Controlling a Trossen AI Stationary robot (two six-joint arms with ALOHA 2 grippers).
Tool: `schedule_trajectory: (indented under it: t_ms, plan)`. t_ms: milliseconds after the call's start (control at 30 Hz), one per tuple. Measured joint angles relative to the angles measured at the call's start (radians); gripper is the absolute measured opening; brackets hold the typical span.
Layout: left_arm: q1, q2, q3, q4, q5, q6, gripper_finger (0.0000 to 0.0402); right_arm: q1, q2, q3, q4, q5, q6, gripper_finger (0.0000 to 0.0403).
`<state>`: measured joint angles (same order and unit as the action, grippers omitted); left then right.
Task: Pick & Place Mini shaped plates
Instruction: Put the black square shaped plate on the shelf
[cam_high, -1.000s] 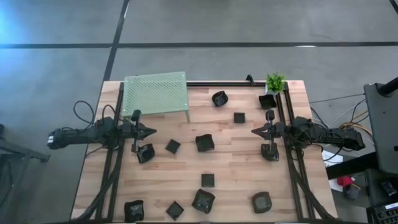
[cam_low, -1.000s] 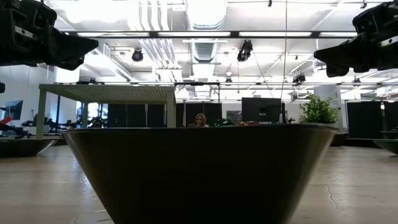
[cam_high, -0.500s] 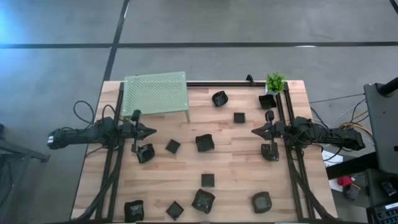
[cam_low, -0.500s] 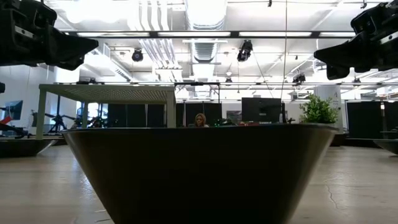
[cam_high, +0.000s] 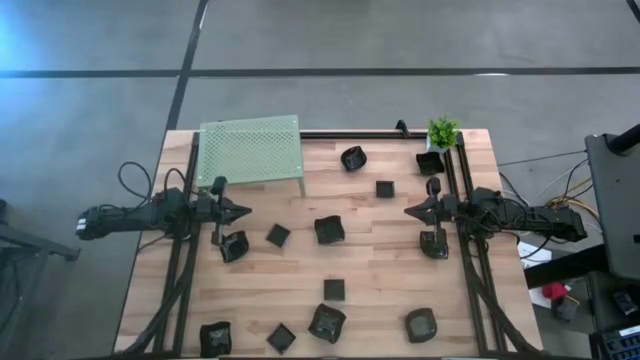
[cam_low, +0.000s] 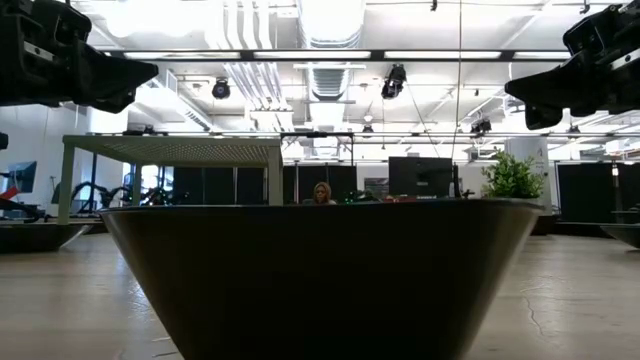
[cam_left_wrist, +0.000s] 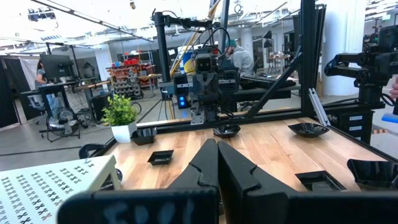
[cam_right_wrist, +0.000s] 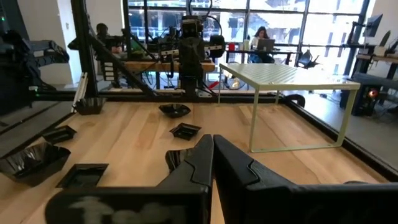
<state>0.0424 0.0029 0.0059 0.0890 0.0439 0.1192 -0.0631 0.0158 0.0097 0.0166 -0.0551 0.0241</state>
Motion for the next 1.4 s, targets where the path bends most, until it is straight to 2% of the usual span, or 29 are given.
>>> schedule_trajectory:
  t_ms: [467,700,1400]
  plan:
    - [0.000,0.000,0.000,0.000,0.000,0.000,0.0000,0.000,0.000,0.000,0.000,-0.001,0.007,0.0008]
    - [0.000,0.000,0.000,0.000,0.000,0.000,0.0000,0.000,0.000,0.000,0.000,-0.001,0.089,0.0008]
    - [0.000,0.000,0.000,0.000,-0.001,0.003,0.0000,0.000,0.000,0.000,0.000,0.000,0.088,0.0008]
